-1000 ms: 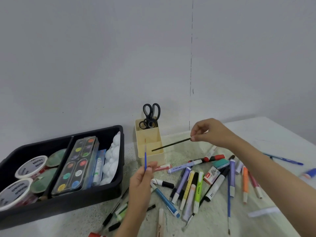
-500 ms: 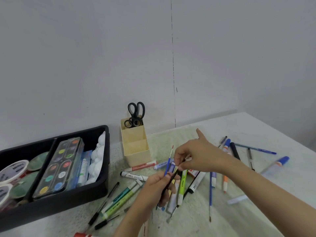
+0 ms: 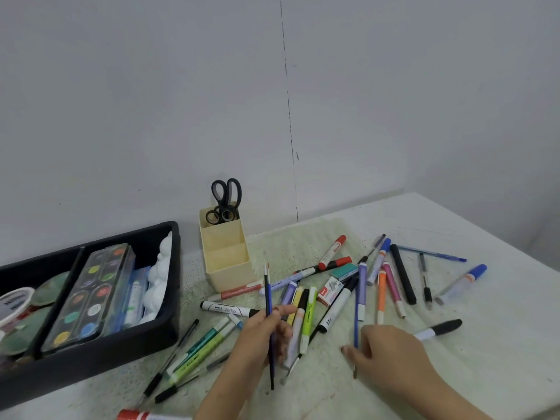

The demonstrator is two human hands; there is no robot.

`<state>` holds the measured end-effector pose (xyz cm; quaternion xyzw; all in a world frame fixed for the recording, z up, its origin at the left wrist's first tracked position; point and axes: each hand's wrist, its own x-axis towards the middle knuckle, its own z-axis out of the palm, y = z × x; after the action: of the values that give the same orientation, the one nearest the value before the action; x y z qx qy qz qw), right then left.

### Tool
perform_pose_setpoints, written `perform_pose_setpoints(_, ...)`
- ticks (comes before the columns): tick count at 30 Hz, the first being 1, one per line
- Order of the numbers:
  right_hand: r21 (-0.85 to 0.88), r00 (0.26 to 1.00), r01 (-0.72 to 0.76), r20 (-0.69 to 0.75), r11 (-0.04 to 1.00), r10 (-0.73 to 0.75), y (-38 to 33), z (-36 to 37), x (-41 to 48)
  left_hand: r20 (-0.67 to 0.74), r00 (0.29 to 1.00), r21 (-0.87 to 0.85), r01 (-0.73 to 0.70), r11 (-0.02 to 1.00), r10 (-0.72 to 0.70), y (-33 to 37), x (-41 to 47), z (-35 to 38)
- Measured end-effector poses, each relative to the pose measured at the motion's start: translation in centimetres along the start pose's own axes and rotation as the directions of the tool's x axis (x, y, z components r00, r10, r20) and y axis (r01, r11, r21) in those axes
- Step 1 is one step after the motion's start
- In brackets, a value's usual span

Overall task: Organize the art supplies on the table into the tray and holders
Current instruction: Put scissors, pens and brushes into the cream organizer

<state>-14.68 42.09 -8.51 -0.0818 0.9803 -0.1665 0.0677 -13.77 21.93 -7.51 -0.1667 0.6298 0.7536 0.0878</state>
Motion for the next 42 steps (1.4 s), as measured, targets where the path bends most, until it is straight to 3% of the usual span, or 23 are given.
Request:
perform_pose_setpoints(4, -0.023, 1.0, -0.008, 0.022, 1.0, 0.008, 0.2, 0.3, 0.1, 0.034, 0.999, -0.1, 0.0, 0.995, 0.003, -0.2, 0.2, 0.7)
perform_pose_setpoints(10, -0.134, 1.0, -0.012, 0.007, 0.991, 0.013, 0.3, 0.0, 0.3, 0.039, 0.999, -0.093, -0.023, 0.995, 0.026, -0.3, 0.3, 1.7)
perform_pose_setpoints(23, -0.15, 0.996, -0.073, 0.036, 0.986, 0.079, -0.2, -0.3, 0.6, 0.015, 1.0, -0.074, -0.024, 0.997, 0.025, -0.7, 0.3, 2.5)
perform_pose_setpoints(36, 0.051, 0.975, -0.163, 0.16, 0.985, 0.153, -0.7, -0.6, 1.8, -0.006, 1.0, -0.047, -0.02, 0.999, 0.02, -0.6, 0.5, 2.8)
perform_pose_setpoints(42, -0.094, 0.992, -0.118, 0.032, 0.989, 0.121, -0.9, -2.8, 1.4, -0.004, 0.999, -0.056, -0.042, 0.998, 0.041, -0.9, 0.6, 2.4)
